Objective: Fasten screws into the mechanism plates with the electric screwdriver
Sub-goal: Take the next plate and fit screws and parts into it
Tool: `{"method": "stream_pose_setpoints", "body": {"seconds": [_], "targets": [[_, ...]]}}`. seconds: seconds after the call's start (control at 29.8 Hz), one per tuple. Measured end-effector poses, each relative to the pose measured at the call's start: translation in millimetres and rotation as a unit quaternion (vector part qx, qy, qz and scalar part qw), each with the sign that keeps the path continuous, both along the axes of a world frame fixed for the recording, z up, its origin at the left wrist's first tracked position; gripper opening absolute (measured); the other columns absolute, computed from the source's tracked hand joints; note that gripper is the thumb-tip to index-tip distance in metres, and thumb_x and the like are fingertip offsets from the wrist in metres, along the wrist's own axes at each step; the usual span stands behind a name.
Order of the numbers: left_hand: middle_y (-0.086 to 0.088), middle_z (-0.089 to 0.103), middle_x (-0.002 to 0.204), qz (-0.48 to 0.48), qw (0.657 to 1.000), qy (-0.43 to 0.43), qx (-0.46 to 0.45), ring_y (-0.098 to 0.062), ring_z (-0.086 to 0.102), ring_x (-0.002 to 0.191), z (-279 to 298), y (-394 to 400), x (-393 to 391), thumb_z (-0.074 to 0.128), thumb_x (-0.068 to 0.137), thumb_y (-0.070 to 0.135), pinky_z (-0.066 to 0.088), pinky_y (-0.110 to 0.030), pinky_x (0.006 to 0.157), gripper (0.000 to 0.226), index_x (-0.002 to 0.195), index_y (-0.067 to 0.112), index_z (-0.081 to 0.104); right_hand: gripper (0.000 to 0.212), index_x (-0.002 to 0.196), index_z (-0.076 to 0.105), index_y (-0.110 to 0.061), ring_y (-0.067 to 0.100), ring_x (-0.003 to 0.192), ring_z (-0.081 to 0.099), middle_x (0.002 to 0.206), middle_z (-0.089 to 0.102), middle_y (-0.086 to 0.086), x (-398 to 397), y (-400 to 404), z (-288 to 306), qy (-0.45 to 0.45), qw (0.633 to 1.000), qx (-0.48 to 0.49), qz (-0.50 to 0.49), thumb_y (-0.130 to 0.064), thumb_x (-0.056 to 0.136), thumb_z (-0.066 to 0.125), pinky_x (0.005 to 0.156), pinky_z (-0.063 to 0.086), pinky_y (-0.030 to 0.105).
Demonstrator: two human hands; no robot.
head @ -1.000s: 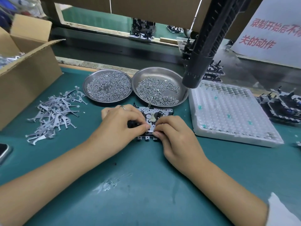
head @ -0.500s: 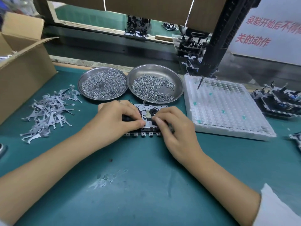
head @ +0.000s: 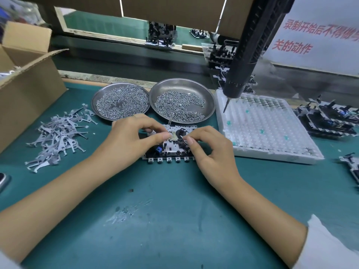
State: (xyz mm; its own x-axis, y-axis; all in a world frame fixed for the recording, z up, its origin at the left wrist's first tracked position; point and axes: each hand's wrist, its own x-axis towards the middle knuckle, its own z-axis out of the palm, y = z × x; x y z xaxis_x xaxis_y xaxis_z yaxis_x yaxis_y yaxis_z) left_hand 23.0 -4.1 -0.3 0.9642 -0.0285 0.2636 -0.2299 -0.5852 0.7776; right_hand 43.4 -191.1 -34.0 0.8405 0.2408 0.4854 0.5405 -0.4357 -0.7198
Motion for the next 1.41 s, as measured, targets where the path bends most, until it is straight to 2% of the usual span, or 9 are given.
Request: {"method": "stream_pose_setpoints", "body": {"seconds": [0.13,0.3,0.57,0.7,0.94,1.07,1.14,1.21,1.41], "targets": [[0.012,0.064,0.081,-0.002,0.998,0.001,0.066,-0.004,0.060,0.083,-1.5,0.9,-3.2,0.078,0.069,0.050,0.040,-0.050,0.095,0.017,0.064,0.041,0.065,0.008,0.087,0.074,-0.004,0.021,0.090,0.058,0.091,0.063,0.005,-4.5,1.5,-1.8,-0.050,0.994,-0.089,0.040,-0.009,0.082,0.070,0.080,0.045,0.026],[0.010,0.064,0.081,0.013,0.997,0.018,0.072,-0.005,0.059,0.085,-1.1,-4.3,-4.7,0.074,0.068,0.041,0.039,-0.048,0.096,0.013,0.061,0.042,0.063,0.010,0.085,0.072,-0.001,0.031,0.087,0.060,0.093,0.065,0.010,-5.6,0.7,-2.0,-0.119,0.979,-0.163,0.041,-0.009,0.084,0.067,0.074,0.050,0.042],[0.009,0.064,0.080,0.009,0.998,0.024,0.052,-0.012,0.060,0.086,-0.7,-7.1,-2.8,0.078,0.070,0.036,0.038,-0.048,0.097,0.018,0.060,0.039,0.064,0.011,0.080,0.068,0.002,0.034,0.071,0.061,0.085,0.067,0.013,-8.8,5.3,-1.9,-0.195,0.957,-0.215,0.017,-0.006,0.085,0.062,0.057,0.052,0.041],[0.010,0.065,0.080,-0.006,0.998,0.025,0.050,-0.012,0.061,0.086,-1.2,-4.3,0.7,0.078,0.071,0.025,0.038,-0.048,0.098,0.017,0.061,0.034,0.067,0.011,0.081,0.068,0.003,0.035,0.071,0.060,0.085,0.067,0.013,-8.2,6.1,-3.4,-0.190,0.957,-0.217,0.015,-0.005,0.085,0.062,0.056,0.052,0.043],[0.010,0.065,0.079,-0.014,0.999,0.016,0.044,-0.008,0.061,0.083,-2.8,-3.4,0.3,0.079,0.071,0.024,0.043,-0.040,0.093,0.010,0.065,0.027,0.071,0.010,0.082,0.070,0.002,0.032,0.078,0.060,0.087,0.066,0.010,-6.8,3.8,-2.9,-0.148,0.971,-0.185,0.032,-0.006,0.085,0.063,0.064,0.052,0.041],[0.011,0.065,0.079,-0.017,0.998,0.022,0.061,-0.007,0.061,0.084,-1.6,-4.2,-1.6,0.070,0.068,0.046,0.040,-0.048,0.096,0.012,0.067,0.034,0.069,0.008,0.084,0.070,0.000,0.023,0.085,0.057,0.089,0.064,0.007,-3.3,0.9,-1.6,-0.054,0.990,-0.118,0.052,-0.004,0.087,0.063,0.077,0.043,0.026],[0.010,0.065,0.080,-0.013,0.998,0.026,0.063,-0.007,0.061,0.085,-1.3,-3.4,-2.0,0.072,0.071,0.046,0.039,-0.048,0.097,0.012,0.068,0.035,0.069,0.008,0.083,0.070,0.000,0.015,0.080,0.055,0.086,0.063,0.007,-1.3,-1.1,0.5,-0.006,0.997,-0.055,0.049,-0.002,0.088,0.064,0.073,0.040,0.016],[0.009,0.065,0.082,-0.007,0.998,0.031,0.059,-0.009,0.061,0.086,-1.8,-3.6,-2.5,0.076,0.074,0.038,0.040,-0.047,0.096,0.009,0.069,0.035,0.069,0.007,0.084,0.070,-0.001,0.013,0.077,0.054,0.084,0.063,0.008,-0.1,-2.1,1.8,0.019,0.998,-0.020,0.049,-0.001,0.087,0.064,0.071,0.040,0.015],[0.007,0.065,0.083,-0.010,0.997,0.054,0.047,-0.013,0.061,0.087,-1.4,-5.5,-2.5,0.074,0.073,0.035,0.042,-0.043,0.093,0.008,0.067,0.036,0.068,0.012,0.094,0.072,-0.007,0.006,0.080,0.049,0.083,0.060,-0.005,-0.8,-2.5,0.7,0.006,0.997,-0.054,0.061,-0.007,0.086,0.064,0.075,0.036,0.010]]}}
